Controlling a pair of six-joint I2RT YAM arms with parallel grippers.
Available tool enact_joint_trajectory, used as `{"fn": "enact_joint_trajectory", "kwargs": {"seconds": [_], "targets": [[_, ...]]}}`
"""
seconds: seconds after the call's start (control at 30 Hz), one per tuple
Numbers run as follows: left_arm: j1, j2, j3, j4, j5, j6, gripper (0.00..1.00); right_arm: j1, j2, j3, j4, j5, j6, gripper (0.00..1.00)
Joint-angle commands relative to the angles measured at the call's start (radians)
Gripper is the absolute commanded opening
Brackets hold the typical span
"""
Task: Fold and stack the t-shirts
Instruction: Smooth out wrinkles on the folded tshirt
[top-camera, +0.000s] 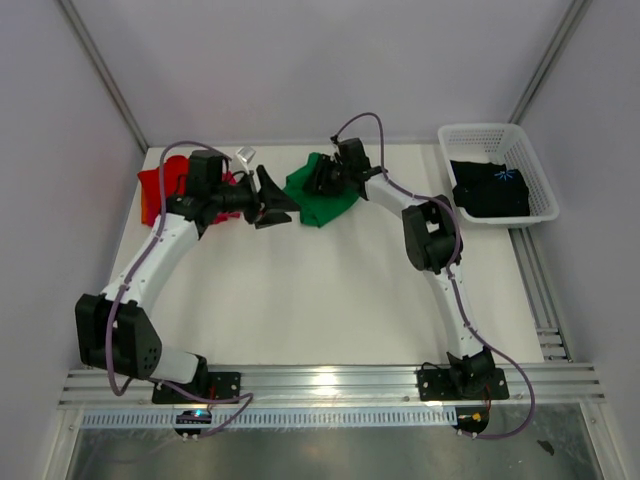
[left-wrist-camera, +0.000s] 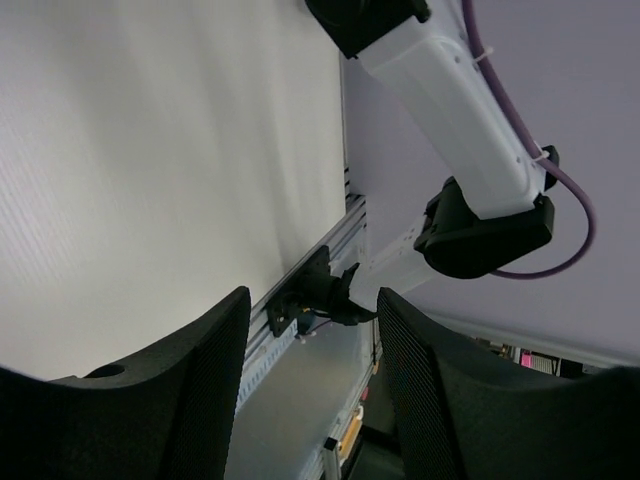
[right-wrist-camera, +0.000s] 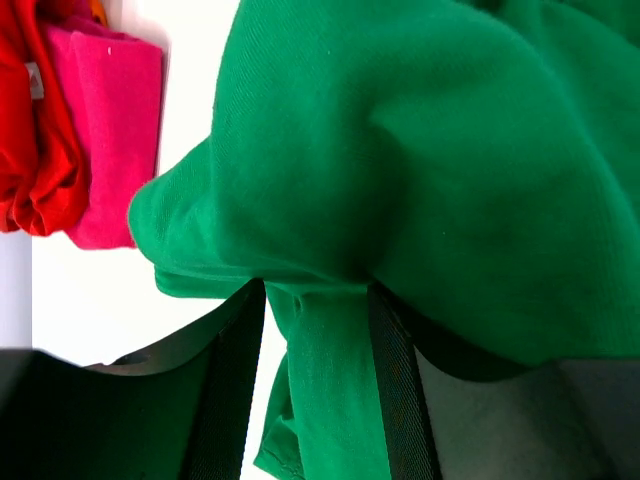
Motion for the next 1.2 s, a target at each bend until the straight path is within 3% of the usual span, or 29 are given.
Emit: {"fn": "enact_joint_trajectory", "kwargs": {"seconds": [0.0, 0.43, 0.9, 1.03, 1.17], "targets": [[-0.002, -0.07, 0.014, 0.038, 0.038, -0.047, 0.57, -0.013, 0.015, 0.041, -0.015, 0.069, 0.028, 0.5], [-0.002, -0.096, 0.101, -0.01, 0.052, -0.034, 0.57, 0.022, -0.34, -0.446, -0.065, 0.144, 0.042, 0.5], [-0.002, -0.104, 0.124, -0.027, 0.058, -0.031, 0.57, 0.229, -0.788, -0.915, -0.164, 0.18, 0.053, 0.5], [-0.002, -0.103, 0.121, -0.031, 0.058, -0.024, 0.57, 0.258, -0.896, -0.988, -0.09, 0.19, 0.042, 0.5], [-0.003, -0.096, 0.121, -0.046, 0.049, -0.007, 0.57, 0.257, -0.957, -0.944, 0.003, 0.294, -0.04, 0.5]]}}
